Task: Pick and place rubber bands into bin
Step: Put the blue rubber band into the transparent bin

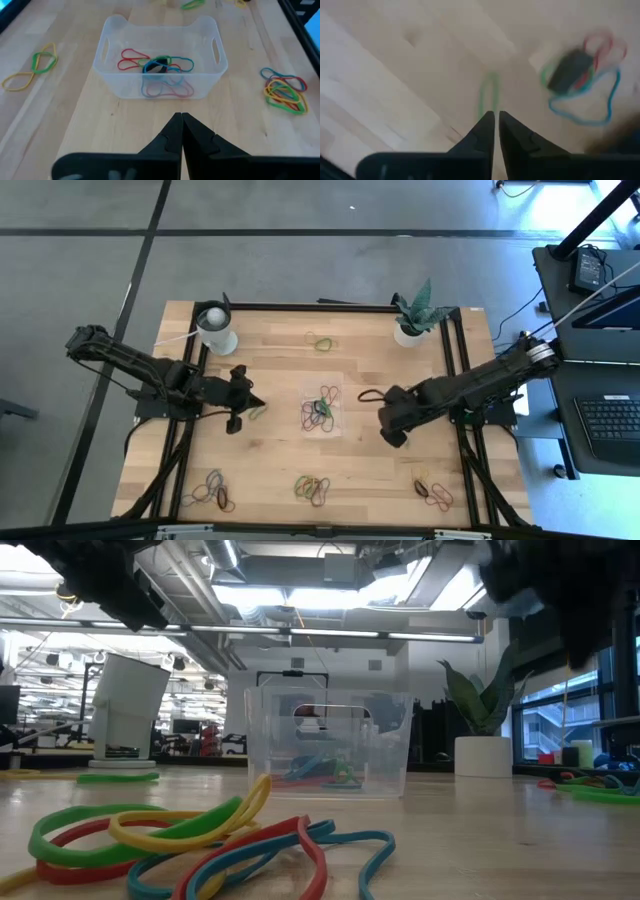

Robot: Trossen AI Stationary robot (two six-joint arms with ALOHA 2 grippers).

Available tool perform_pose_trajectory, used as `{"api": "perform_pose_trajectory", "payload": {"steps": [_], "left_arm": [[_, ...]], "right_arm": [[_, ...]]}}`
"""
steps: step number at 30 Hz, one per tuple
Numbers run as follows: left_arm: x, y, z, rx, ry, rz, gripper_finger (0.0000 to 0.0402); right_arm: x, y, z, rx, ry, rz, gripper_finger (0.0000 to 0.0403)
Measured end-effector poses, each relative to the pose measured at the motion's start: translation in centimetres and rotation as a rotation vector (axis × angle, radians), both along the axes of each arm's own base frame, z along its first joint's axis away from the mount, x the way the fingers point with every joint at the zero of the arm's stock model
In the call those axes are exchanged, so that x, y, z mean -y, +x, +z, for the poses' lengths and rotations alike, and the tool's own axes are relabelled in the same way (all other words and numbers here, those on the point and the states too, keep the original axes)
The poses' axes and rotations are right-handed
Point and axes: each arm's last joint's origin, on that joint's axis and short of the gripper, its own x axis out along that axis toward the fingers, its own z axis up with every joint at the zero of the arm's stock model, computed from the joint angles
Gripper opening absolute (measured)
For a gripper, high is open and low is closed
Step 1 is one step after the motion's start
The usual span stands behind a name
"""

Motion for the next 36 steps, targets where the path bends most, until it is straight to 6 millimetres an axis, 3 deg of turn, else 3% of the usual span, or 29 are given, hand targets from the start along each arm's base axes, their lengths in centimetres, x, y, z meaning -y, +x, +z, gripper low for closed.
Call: {"api": "perform_pose_trajectory", "payload": {"steps": [7, 12, 28, 36], "left_arm": [[0.0, 0.0, 0.0, 0.001, -0.002, 0.001, 0.0002], [0.0, 0.0, 0.0, 0.002, -0.034, 0.025, 0.0002], [0.0, 0.0, 0.0, 0.004, -0.029, 0.034, 0.0002], [0.0, 0.0, 0.0, 0.004, -0.033, 0.034, 0.0003]], "right_arm": [[0.0, -0.7, -4.9, -0.151, 0.029, -0.066, 0.0076], [0.2, -1.5, -7.0, -0.169, 0.055, -0.114, 0.0114], [2.1, -3.5, -9.3, -0.278, 0.008, -0.150, 0.0185], [2.8, -3.5, -9.4, -0.281, -0.038, 0.149, 0.0183]]}}
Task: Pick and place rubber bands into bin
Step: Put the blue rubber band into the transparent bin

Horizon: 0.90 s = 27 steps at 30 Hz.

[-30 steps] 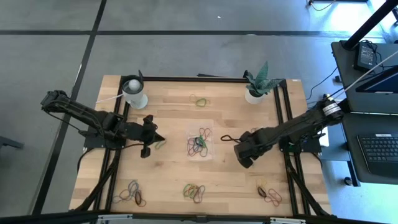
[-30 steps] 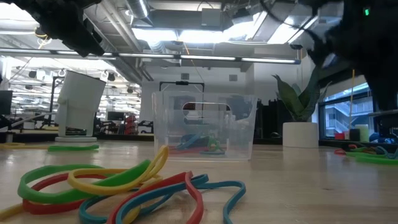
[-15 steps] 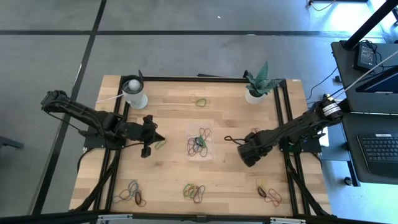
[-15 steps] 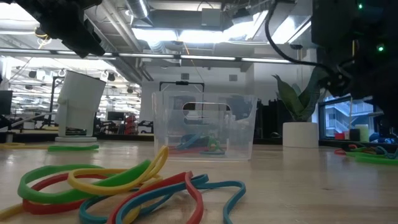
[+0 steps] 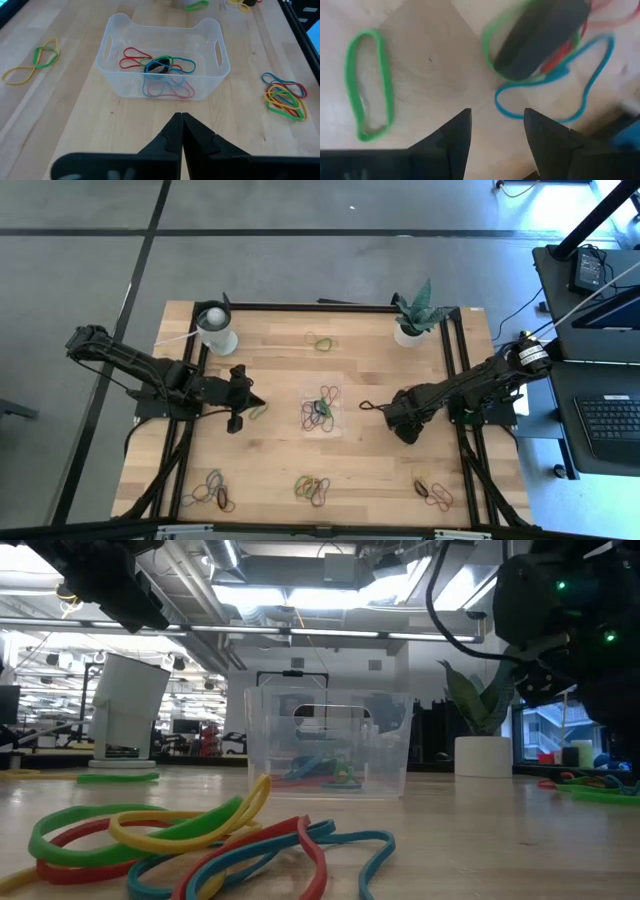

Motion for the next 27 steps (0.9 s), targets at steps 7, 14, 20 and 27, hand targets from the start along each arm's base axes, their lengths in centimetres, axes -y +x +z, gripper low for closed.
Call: {"api": "perform_pose_trajectory", "payload": {"steps": [7, 14, 20, 27], "left_arm": [[0.0, 0.0, 0.0, 0.002, -0.085, 0.053, 0.0003], [0.0, 0.0, 0.0, 0.004, -0.089, 0.067, 0.0004], [0.0, 0.0, 0.0, 0.004, -0.089, 0.067, 0.0004], [0.0, 0.0, 0.0, 0.004, -0.089, 0.067, 0.0004]], "right_arm": [[0.1, -0.3, 0.1, -0.054, 0.043, 0.281, 0.0182], [0.5, -1.7, -1.7, -0.088, 0.060, 0.350, 0.0182], [0.7, -2.8, -2.9, -0.095, 0.075, 0.341, 0.0139], [0.3, -1.3, -0.9, 0.007, 0.088, 0.353, 0.0011]]}}
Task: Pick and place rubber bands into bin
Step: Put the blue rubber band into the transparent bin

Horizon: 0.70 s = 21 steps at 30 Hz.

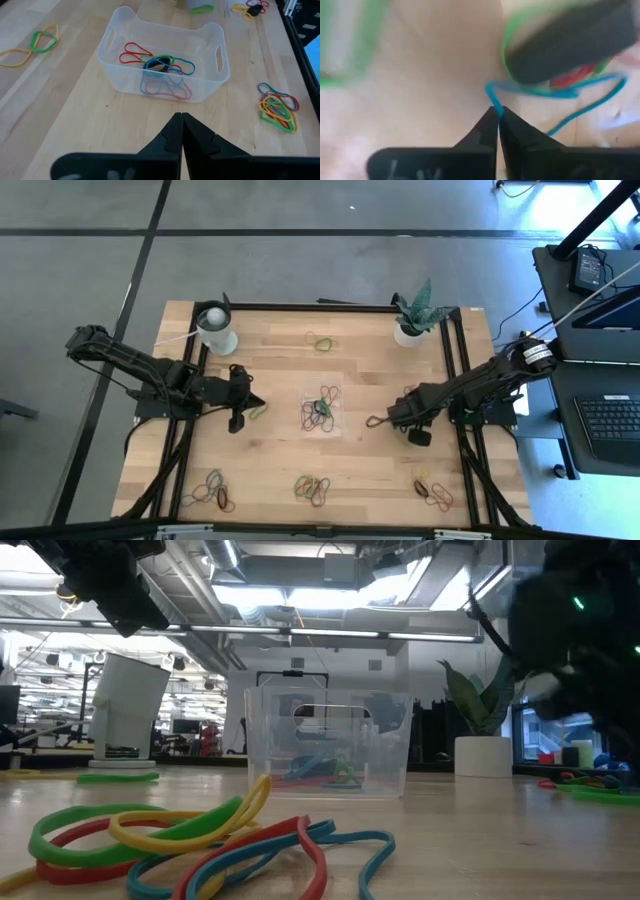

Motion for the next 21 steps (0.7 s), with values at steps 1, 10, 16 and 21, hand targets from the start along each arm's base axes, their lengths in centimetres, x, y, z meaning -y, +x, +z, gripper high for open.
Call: {"api": "perform_pose_trajectory", "payload": {"steps": [1, 10, 16, 21], "left_arm": [[0.0, 0.0, 0.0, 0.001, 0.000, 0.000, 0.0004], [0.0, 0.0, 0.0, 0.000, -0.001, -0.001, 0.0004], [0.0, 0.0, 0.0, 0.000, -0.001, -0.001, 0.0004], [0.0, 0.0, 0.0, 0.000, -0.001, -0.001, 0.0004]], "right_arm": [[-0.1, 0.3, 0.7, 0.019, 0.002, -0.014, 0.0012], [-1.1, 2.7, 9.5, 0.258, -0.006, -0.116, 0.0007], [-1.2, 4.3, 15.8, 0.492, -0.085, -0.177, 0.0003], [-1.2, 5.6, 19.9, 0.698, -0.145, -0.203, 0.0004]]}}
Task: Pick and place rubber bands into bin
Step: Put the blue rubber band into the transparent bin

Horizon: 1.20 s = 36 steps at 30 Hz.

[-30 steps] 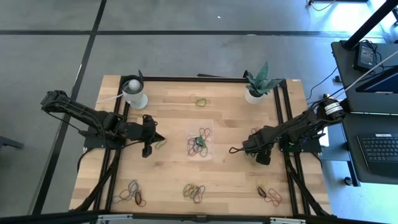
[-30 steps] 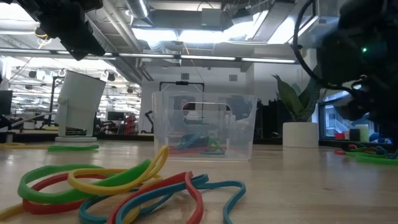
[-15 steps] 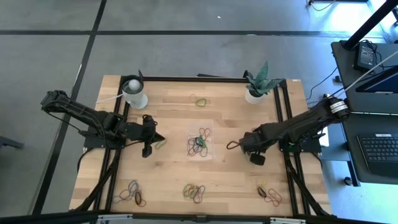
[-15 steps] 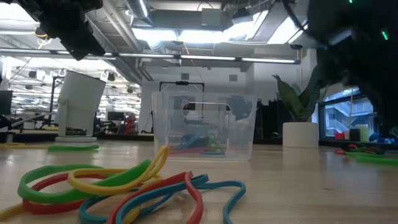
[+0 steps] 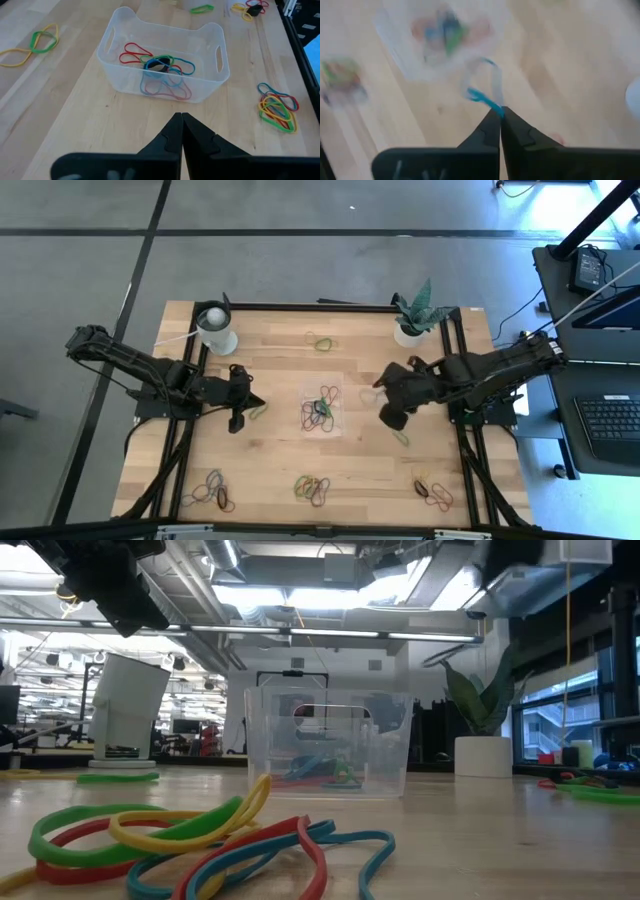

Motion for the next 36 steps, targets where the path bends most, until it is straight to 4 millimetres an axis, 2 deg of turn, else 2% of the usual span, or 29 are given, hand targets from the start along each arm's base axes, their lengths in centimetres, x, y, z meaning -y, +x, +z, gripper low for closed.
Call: {"api": "perform_pose_trajectory", "payload": {"steps": [4, 7, 14, 21, 28, 32, 36], "left_arm": [[0.0, 0.0, 0.0, -0.001, 0.015, -0.011, 0.0004], [0.0, 0.0, 0.0, -0.002, 0.047, -0.035, 0.0004], [0.0, 0.0, 0.0, -0.003, 0.056, -0.042, 0.0004], [0.0, 0.0, 0.0, -0.003, 0.056, -0.043, 0.0004], [0.0, 0.0, 0.0, -0.004, 0.056, -0.044, 0.0004], [0.0, 0.0, 0.0, -0.004, 0.056, -0.044, 0.0004], [0.0, 0.0, 0.0, -0.004, 0.056, -0.043, 0.0004]], "right_arm": [[0.0, 1.9, 2.0, 0.131, -0.060, 0.016, 0.0002], [0.3, 3.8, 2.5, 0.215, -0.077, 0.036, 0.0002], [1.8, 8.4, 1.3, 0.329, -0.070, 0.014, 0.0002], [3.0, 12.0, -2.7, 0.234, -0.024, 0.026, 0.0002], [3.2, 15.8, -8.7, 0.129, 0.003, 0.070, 0.0004], [3.1, 16.9, -11.9, 0.046, 0.050, 0.066, 0.0016], [2.9, 17.1, -13.3, -0.005, 0.118, 0.066, 0.0032]]}}
